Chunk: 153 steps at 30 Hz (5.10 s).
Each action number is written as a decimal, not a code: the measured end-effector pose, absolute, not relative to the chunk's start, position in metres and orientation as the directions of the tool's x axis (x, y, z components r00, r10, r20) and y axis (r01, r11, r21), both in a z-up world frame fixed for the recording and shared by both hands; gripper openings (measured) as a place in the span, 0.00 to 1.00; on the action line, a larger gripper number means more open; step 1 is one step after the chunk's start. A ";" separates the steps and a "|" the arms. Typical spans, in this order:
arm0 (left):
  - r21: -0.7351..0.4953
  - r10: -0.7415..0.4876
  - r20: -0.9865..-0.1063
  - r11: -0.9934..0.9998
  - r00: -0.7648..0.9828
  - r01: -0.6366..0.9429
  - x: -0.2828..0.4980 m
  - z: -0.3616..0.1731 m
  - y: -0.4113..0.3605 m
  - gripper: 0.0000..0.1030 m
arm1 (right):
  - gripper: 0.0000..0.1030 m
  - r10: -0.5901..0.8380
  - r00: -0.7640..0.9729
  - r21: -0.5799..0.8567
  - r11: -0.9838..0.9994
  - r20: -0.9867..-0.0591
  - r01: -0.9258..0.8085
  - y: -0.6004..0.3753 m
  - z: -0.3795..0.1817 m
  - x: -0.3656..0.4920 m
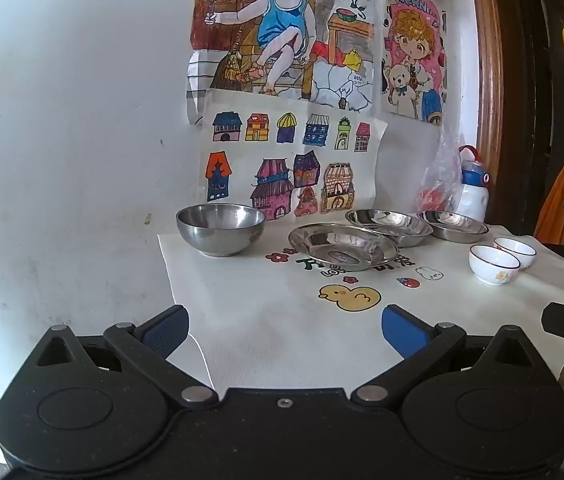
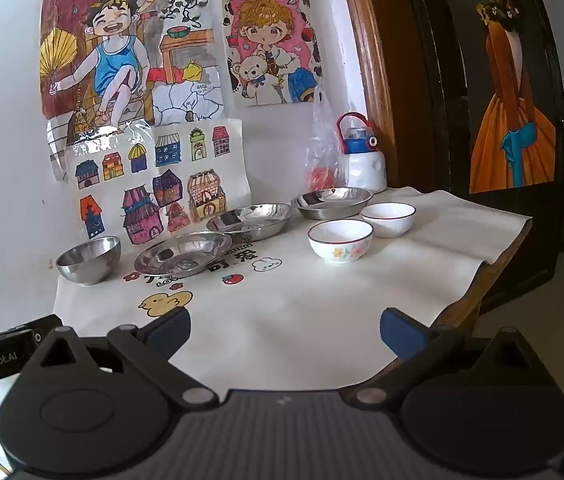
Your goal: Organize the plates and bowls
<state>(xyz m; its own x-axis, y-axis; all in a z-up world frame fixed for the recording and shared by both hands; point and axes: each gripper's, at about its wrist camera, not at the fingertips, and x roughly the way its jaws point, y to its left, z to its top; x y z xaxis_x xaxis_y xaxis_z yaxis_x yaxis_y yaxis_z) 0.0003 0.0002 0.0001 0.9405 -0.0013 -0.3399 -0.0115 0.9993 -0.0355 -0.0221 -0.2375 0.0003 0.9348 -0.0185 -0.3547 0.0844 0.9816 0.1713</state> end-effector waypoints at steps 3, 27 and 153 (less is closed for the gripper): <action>-0.033 0.003 -0.335 0.999 0.942 -0.015 0.000 0.000 0.000 0.99 | 1.00 -0.019 0.934 0.169 0.982 -0.356 0.084 -0.237 0.000 -0.022; -0.032 0.007 -0.330 0.999 0.944 -0.018 -0.001 0.000 -0.002 0.99 | 1.00 -0.021 0.934 0.167 0.982 -0.356 0.086 -0.237 -0.001 -0.021; -0.064 -0.418 -0.736 0.827 0.533 0.559 0.523 -0.003 -0.260 0.68 | 0.34 0.313 0.640 0.388 0.921 -0.702 -0.024 -0.480 -0.027 0.417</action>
<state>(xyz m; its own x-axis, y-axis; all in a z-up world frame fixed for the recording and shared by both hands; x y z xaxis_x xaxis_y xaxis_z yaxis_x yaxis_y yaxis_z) 0.5228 -0.2605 -0.0034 0.5331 -0.4175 -0.7358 0.5592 0.8265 -0.0638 0.4173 -0.4801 -0.0266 0.6403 0.3127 -0.7016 -0.0243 0.9212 0.3884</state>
